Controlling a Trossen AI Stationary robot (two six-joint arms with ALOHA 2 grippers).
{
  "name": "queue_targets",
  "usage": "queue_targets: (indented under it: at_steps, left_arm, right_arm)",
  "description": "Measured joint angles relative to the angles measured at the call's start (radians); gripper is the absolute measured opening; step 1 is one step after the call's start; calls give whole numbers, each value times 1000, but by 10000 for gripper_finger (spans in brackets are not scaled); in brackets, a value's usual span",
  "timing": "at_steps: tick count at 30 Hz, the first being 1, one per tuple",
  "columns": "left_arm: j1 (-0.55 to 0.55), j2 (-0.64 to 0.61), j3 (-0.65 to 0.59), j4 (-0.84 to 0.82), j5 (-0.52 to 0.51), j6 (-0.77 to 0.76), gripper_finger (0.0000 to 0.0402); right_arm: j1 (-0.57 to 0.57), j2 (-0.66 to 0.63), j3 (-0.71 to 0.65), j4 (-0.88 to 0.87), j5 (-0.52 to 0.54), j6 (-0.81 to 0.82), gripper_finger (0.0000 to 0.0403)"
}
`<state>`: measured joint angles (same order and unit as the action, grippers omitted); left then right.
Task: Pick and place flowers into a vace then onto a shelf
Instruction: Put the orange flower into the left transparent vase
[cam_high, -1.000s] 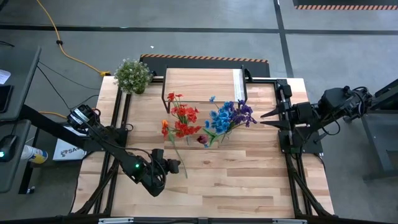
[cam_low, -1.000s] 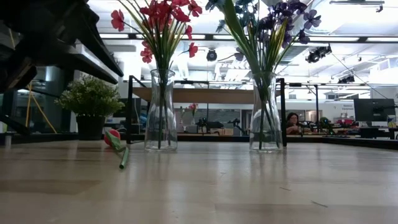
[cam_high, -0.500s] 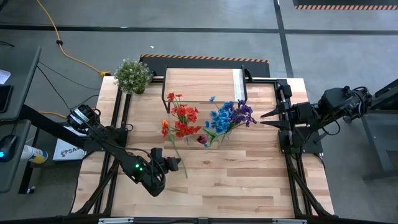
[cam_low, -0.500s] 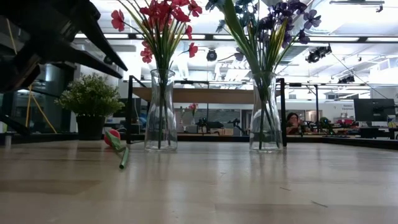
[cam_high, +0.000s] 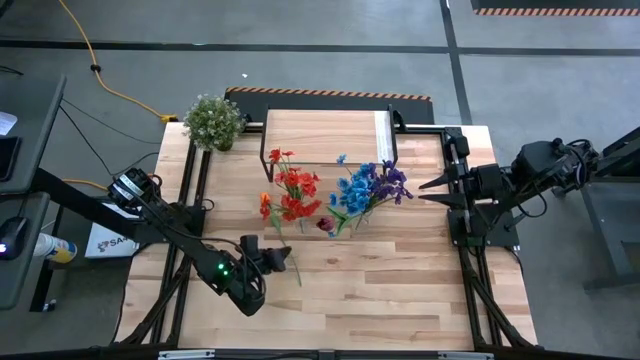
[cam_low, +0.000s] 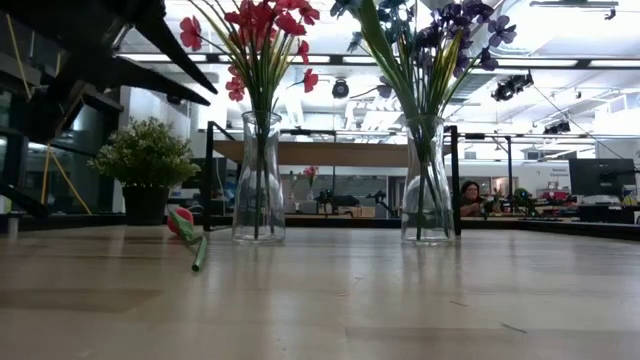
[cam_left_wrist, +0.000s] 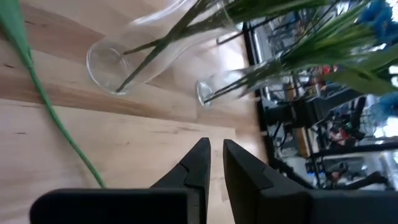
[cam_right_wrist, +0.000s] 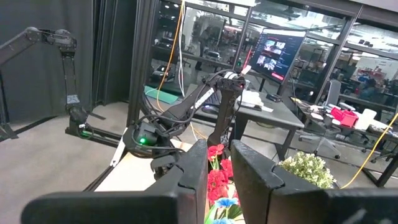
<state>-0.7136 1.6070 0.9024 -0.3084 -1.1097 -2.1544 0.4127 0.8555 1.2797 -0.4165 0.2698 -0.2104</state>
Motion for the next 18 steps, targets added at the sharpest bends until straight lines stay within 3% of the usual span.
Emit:
queue_targets:
  at_steps: [8, 13, 18]
  left_arm:
    - [0, -32, 17, -20, 166, -1, 81]
    - [0, -87, 141, -257, 268, 56, 81]
    - [0, -87, 351, -639, 422, -38, 81]
  right_arm:
    - [0, 0, 0, 3, 10, -12, 62]
    - [0, 0, 0, 5, 10, -17, 64]
    - [0, -1, 0, 10, 11, -19, 63]
